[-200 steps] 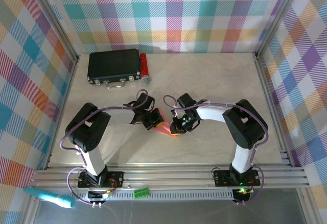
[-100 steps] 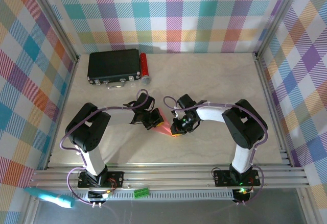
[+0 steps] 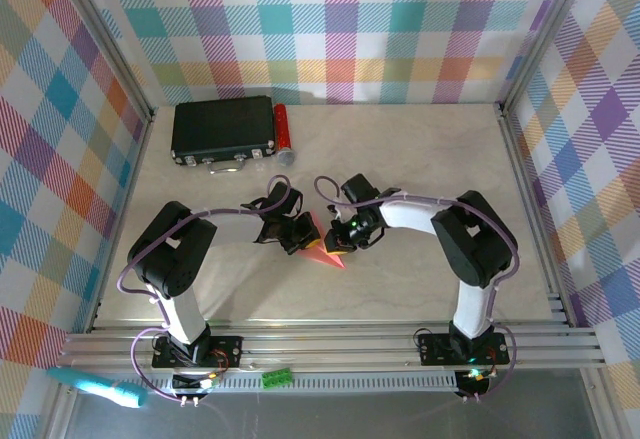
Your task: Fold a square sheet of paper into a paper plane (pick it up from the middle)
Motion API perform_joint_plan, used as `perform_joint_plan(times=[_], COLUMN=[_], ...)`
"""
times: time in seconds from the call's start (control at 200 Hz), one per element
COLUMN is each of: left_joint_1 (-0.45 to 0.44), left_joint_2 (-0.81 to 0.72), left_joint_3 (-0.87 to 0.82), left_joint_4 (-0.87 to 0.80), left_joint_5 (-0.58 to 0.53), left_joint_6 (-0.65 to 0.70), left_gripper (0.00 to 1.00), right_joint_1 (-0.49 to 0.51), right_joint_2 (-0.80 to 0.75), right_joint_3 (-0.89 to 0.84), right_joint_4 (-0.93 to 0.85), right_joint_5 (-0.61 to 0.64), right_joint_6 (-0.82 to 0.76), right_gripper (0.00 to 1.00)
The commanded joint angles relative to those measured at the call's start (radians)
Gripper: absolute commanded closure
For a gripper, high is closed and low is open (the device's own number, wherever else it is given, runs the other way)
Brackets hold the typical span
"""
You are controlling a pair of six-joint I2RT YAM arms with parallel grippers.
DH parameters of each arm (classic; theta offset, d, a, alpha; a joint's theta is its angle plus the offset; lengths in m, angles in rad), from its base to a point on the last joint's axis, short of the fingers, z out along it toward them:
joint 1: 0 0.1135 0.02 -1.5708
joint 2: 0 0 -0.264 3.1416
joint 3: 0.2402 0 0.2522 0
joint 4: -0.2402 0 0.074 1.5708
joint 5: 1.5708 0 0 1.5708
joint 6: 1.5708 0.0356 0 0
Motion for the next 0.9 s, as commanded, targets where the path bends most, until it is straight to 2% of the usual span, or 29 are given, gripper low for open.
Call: perform_joint_plan(times=[0.0,0.35,0.595,0.895], left_joint_1=[0.006,0.006,0.011,0.011], left_joint_2=[0.06,0.069,0.08,0.091], left_joint_3=[-0.029,-0.04,-0.055,-0.057], left_joint_4=[-0.154,-0.175,-0.191,-0.168], left_joint_5=[-0.095,-0.131,-0.176,-0.157], left_joint_6=[0.007,-0.007,-0.029,-0.031], left_gripper=[0.96,0.96,0.96,0.96], right_joint_1=[0.005,0.003,0.003,0.002], right_joint_2=[0.034,0.043,-0.061,-0.188], right_joint_3=[0.025,-0.058,-0.19,-0.294], right_joint_4=[-0.023,-0.073,-0.12,-0.117], right_joint_5=[0.005,0.055,0.047,0.102], right_joint_6=[-0.002,-0.038,-0.061,-0.022], right_gripper=[0.89,0.91,0.92,0.92])
